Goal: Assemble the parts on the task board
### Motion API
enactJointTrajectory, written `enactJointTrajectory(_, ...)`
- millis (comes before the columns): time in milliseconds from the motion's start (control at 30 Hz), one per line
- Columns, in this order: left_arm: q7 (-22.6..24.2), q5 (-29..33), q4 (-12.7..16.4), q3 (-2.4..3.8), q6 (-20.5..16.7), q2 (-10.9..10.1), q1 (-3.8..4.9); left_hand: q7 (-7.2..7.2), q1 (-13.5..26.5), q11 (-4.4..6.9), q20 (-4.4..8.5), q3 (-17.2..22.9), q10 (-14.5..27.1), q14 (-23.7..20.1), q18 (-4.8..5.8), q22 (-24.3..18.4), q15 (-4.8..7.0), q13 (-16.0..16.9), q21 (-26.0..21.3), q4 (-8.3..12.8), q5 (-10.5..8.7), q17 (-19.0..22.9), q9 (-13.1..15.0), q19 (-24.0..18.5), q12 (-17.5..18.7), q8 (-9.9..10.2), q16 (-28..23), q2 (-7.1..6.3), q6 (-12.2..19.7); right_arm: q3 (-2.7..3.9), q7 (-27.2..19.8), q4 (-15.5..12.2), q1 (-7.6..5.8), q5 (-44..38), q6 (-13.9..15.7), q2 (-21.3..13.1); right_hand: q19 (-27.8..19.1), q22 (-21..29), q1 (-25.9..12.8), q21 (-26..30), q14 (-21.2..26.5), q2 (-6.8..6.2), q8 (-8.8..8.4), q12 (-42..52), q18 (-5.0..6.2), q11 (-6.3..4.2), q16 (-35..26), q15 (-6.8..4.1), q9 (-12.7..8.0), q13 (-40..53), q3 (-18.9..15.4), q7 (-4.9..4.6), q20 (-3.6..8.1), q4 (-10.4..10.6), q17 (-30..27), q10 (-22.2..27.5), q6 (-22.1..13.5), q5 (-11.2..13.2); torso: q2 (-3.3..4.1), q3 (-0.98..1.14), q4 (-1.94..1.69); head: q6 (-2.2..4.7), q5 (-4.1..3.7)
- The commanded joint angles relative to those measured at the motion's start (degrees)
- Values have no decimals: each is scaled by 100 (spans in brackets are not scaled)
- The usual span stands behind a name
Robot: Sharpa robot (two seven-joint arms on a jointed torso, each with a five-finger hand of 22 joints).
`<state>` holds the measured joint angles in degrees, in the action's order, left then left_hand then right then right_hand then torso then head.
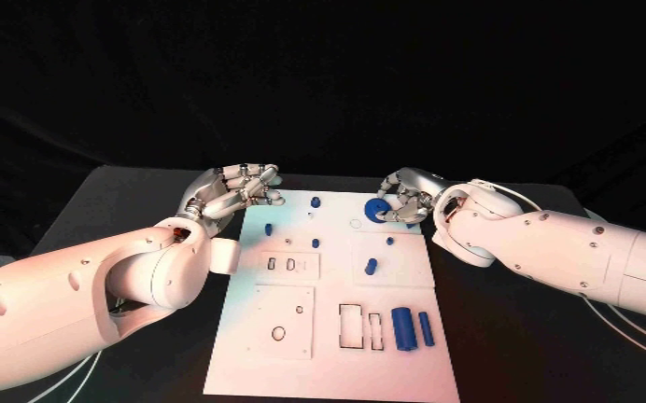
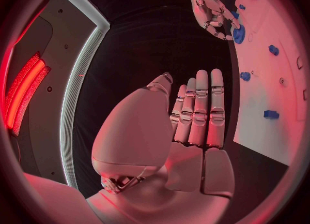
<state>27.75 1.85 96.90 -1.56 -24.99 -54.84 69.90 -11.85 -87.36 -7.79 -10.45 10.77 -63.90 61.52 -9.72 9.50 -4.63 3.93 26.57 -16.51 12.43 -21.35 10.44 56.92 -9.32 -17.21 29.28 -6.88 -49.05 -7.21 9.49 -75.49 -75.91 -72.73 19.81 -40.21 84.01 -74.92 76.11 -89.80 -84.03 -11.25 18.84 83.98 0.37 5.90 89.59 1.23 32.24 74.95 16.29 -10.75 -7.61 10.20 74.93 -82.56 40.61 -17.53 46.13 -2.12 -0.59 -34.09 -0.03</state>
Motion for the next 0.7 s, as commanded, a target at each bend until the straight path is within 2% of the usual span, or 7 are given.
enactJointTrajectory(33,41,-23,9,4,110,9,8,-25,-5,-37,-7,44,-21,-47,-71,9,-10,2,36,6,-36,-5,-9,30,31,34,27,-38,10,-6,77,9,16,-99,-161,21,599,-1508,53,-20,-586,15,41,23,-37,7,28,57,9,736,21,0,-24,28,1452,-31,-45,-20,-5,3,7,-6,21)
enactJointTrajectory(233,38,-23,10,4,110,5,8,-25,-5,-37,-7,44,-21,-47,-71,9,-10,2,36,6,-36,-5,-9,30,31,34,27,-38,10,-20,106,33,27,-177,-217,30,599,-1508,84,-20,-585,33,59,32,-37,8,27,60,18,743,52,0,-29,26,1449,-31,-19,-25,-2,-3,-3,6,11)
enactJointTrajectory(533,32,-23,8,4,113,-2,8,-26,-14,-38,-7,64,-28,-59,-71,11,-10,4,43,2,-36,-20,-10,27,35,34,38,-42,8,-27,132,17,40,-336,-263,34,599,-1508,188,-20,-592,65,127,135,-37,-5,36,55,42,865,181,14,-29,-10,1484,-137,110,-49,0,0,-3,0,18)
enactJointTrajectory(567,31,-23,8,4,114,-2,8,-26,-14,-38,-7,64,-28,-59,-71,11,-10,4,43,2,-36,-20,-10,27,35,34,38,-42,8,-27,135,13,42,-369,-252,36,599,-1508,262,-20,-592,95,165,164,-37,-17,36,44,51,897,282,30,-24,-43,1484,-167,198,139,2,0,-5,1,17)
enactJointTrajectory(700,26,-23,10,4,120,-2,8,-26,-14,-38,-7,64,-28,-59,-71,11,-10,4,43,2,-36,-20,-10,27,35,34,38,-42,8,-29,168,-12,59,-719,-132,46,599,-1508,345,-20,-596,117,229,262,-37,-54,40,14,48,1021,522,74,0,-95,1501,-287,403,233,5,-2,-8,-5,11)
